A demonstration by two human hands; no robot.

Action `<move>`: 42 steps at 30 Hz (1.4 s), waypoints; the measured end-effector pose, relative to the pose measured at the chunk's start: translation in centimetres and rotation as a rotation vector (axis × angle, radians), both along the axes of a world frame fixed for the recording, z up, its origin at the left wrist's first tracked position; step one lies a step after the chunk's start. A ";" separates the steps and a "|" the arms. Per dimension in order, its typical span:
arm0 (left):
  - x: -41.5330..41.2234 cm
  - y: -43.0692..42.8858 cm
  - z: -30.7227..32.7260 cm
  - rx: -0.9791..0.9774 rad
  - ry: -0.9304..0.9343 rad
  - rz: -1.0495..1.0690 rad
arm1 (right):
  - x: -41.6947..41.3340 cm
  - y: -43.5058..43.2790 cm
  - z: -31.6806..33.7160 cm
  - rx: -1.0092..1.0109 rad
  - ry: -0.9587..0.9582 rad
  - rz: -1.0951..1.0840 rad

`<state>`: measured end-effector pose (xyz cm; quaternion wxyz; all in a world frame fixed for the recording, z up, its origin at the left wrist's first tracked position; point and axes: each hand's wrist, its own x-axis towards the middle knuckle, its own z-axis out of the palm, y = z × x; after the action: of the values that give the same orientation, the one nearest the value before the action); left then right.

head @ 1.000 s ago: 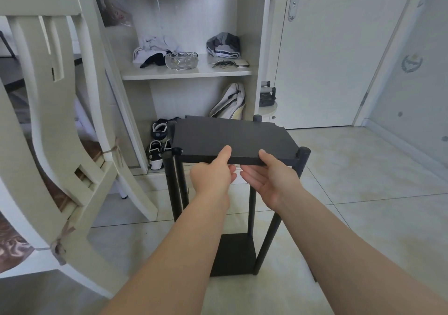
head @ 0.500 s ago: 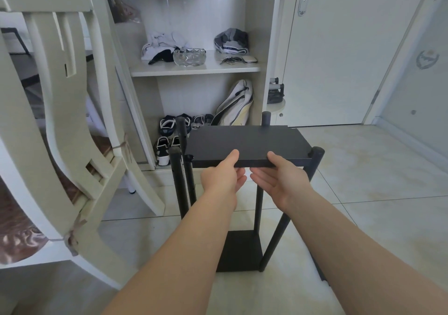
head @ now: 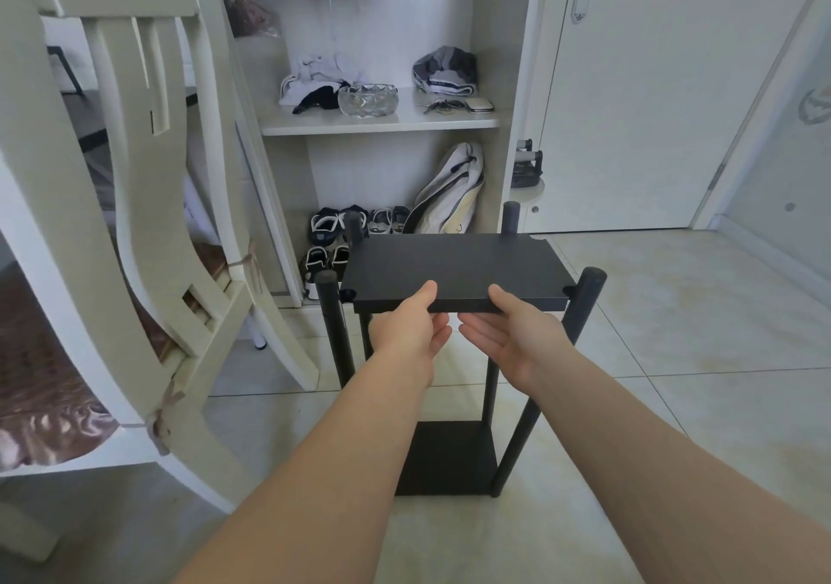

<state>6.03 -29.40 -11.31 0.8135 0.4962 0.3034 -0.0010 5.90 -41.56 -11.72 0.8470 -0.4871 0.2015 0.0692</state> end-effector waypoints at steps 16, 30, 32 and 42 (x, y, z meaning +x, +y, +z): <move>0.1 2.4 -1.0 0.004 0.048 0.025 | 0.1 2.2 -0.9 0.027 0.030 0.061; 0.2 2.9 -2.9 -0.054 0.131 0.039 | 0.8 1.6 -2.5 -0.039 0.103 0.192; 0.3 3.1 -2.9 -0.063 0.137 0.052 | 0.9 1.4 -2.4 -0.065 0.120 0.204; 0.3 3.6 -2.3 -0.095 0.147 0.043 | -0.2 -4.7 0.3 -0.743 0.032 -0.020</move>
<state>6.33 -25.81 -13.64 0.8116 0.4488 0.3725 -0.0342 5.71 -46.25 -11.46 0.6099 -0.7581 0.2306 -0.0092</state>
